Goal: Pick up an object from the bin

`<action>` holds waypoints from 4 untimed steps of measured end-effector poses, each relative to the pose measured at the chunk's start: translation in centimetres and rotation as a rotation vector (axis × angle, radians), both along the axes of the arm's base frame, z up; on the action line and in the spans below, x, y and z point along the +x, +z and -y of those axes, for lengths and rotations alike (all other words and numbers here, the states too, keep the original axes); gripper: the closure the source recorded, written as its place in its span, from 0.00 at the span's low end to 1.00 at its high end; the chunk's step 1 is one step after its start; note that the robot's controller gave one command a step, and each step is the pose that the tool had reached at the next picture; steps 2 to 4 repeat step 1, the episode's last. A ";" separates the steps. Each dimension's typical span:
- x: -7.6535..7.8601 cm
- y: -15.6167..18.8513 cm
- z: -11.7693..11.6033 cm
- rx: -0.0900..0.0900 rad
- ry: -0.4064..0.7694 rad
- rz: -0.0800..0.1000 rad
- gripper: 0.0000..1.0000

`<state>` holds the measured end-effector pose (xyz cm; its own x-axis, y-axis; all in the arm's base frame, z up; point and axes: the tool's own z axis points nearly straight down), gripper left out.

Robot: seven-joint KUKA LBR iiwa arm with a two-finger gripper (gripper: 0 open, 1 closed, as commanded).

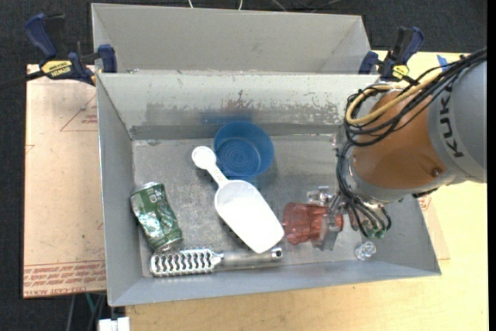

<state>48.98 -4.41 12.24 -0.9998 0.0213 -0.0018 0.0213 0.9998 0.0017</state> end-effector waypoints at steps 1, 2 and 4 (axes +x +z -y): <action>0.1 3.3 0.0 0.000 0.000 0.002 1.00; 0.1 3.3 0.0 0.000 0.000 0.002 1.00; 0.1 3.3 0.0 0.000 0.000 0.002 1.00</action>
Offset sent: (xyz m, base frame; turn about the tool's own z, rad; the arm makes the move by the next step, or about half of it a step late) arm 0.0006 -0.0002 0.0357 -0.0005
